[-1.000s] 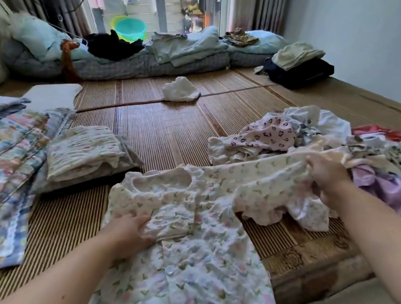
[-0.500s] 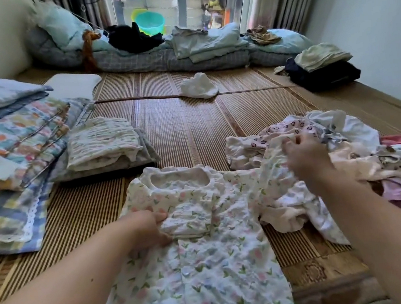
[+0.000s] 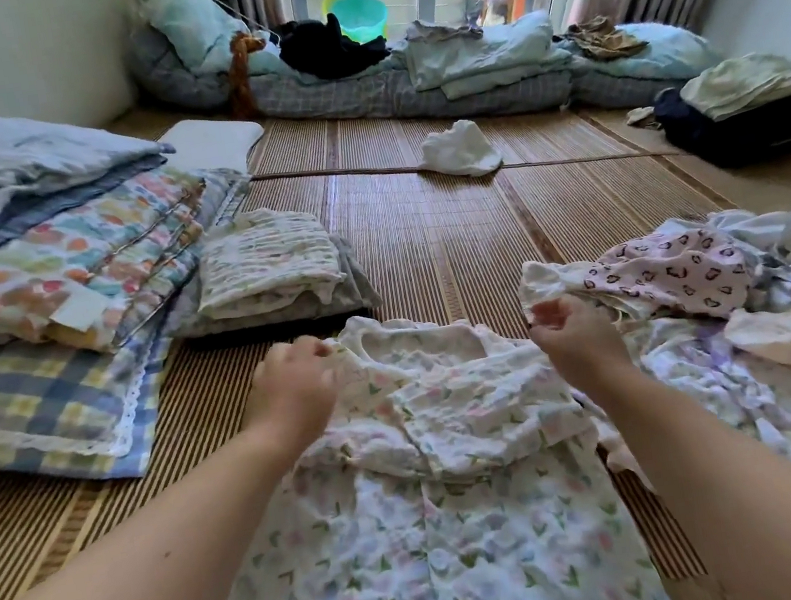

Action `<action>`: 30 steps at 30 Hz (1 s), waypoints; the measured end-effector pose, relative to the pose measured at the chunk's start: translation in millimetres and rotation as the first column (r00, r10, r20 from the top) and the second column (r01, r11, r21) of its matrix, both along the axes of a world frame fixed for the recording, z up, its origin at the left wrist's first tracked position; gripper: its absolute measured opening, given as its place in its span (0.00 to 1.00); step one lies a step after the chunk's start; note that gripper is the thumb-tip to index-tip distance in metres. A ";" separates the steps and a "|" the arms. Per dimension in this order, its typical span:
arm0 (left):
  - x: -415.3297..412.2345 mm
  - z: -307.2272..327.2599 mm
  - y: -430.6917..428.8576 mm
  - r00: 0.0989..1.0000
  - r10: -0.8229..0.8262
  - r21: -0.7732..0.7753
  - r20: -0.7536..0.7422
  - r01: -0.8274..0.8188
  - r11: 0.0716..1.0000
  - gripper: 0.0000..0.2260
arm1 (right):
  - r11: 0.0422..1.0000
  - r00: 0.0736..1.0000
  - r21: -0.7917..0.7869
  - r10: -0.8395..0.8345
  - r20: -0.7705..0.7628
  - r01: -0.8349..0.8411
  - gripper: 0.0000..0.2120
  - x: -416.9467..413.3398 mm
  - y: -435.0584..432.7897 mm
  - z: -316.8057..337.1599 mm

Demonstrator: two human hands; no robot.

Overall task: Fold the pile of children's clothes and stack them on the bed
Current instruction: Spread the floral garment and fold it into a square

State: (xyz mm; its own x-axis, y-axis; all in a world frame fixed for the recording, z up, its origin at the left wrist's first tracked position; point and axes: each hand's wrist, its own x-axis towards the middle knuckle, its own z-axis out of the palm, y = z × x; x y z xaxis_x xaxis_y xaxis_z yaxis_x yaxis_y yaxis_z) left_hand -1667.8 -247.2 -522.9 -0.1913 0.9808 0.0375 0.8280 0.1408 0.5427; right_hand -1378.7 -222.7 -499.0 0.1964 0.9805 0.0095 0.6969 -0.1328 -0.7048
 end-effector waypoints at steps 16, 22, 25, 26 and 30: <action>0.7 14.8 83.3 0.917 0.037 -0.248 0.397 0.068 0.966 0.04 | 0.803 0.702 -0.498 0.559 0.441 -0.327 0.24 -21.2 82.3 -0.7; -17.3 62.1 61.2 0.792 -0.101 0.103 0.603 0.048 0.994 0.07 | 0.910 0.824 0.053 0.345 0.450 -0.410 0.08 -7.1 52.1 50.0; -33.3 78.1 29.1 0.712 -0.210 0.175 0.670 0.123 0.977 0.09 | 0.852 0.824 0.274 0.271 0.497 -0.446 0.05 2.5 16.0 61.5; -38.0 78.1 15.1 0.742 -0.235 0.174 0.628 0.160 0.972 0.08 | 0.824 0.817 0.321 0.263 0.513 -0.466 0.03 5.0 -1.8 60.8; -50.5 50.5 -39.5 0.839 -0.320 0.049 0.441 0.334 0.941 0.18 | 0.818 0.728 0.198 0.337 0.597 -0.541 0.04 11.3 -72.3 27.2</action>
State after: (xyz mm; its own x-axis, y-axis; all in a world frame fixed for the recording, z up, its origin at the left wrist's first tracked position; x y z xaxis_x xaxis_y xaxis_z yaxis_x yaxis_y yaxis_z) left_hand -1718.3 -286.8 -472.4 0.1507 0.9886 -0.0029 0.5080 -0.0750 0.8581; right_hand -1367.4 -295.0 -471.8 -0.3911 0.8632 0.3192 0.8762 0.4553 -0.1579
